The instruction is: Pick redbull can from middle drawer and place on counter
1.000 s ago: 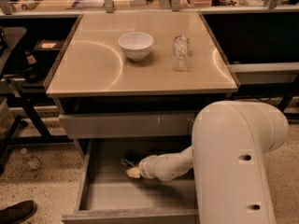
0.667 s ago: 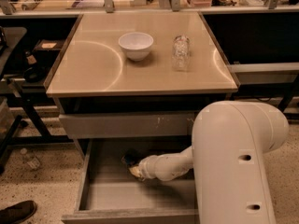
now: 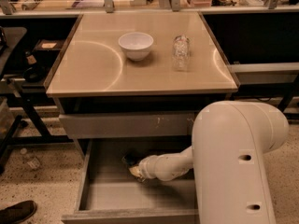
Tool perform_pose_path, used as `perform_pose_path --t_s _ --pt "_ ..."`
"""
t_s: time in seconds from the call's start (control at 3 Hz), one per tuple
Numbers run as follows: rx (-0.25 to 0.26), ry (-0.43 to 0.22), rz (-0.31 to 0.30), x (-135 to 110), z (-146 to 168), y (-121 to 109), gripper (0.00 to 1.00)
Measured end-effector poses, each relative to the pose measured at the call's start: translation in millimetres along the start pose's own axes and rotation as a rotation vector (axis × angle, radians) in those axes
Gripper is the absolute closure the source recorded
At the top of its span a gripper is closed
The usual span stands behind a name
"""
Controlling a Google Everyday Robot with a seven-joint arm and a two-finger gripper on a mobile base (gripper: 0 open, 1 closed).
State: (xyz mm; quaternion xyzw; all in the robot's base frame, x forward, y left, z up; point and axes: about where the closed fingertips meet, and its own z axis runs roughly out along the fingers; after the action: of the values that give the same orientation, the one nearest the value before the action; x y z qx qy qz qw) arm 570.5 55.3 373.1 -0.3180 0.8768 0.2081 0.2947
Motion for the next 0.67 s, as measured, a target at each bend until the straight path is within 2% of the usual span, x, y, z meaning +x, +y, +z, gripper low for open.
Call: perform_pose_path --t_s 0.33,0.67 --pt "-0.005 0.003 -0.006 -1 -4 4 1.00" --pt "-0.001 0.008 -0.012 -3 -20 12 1.00"
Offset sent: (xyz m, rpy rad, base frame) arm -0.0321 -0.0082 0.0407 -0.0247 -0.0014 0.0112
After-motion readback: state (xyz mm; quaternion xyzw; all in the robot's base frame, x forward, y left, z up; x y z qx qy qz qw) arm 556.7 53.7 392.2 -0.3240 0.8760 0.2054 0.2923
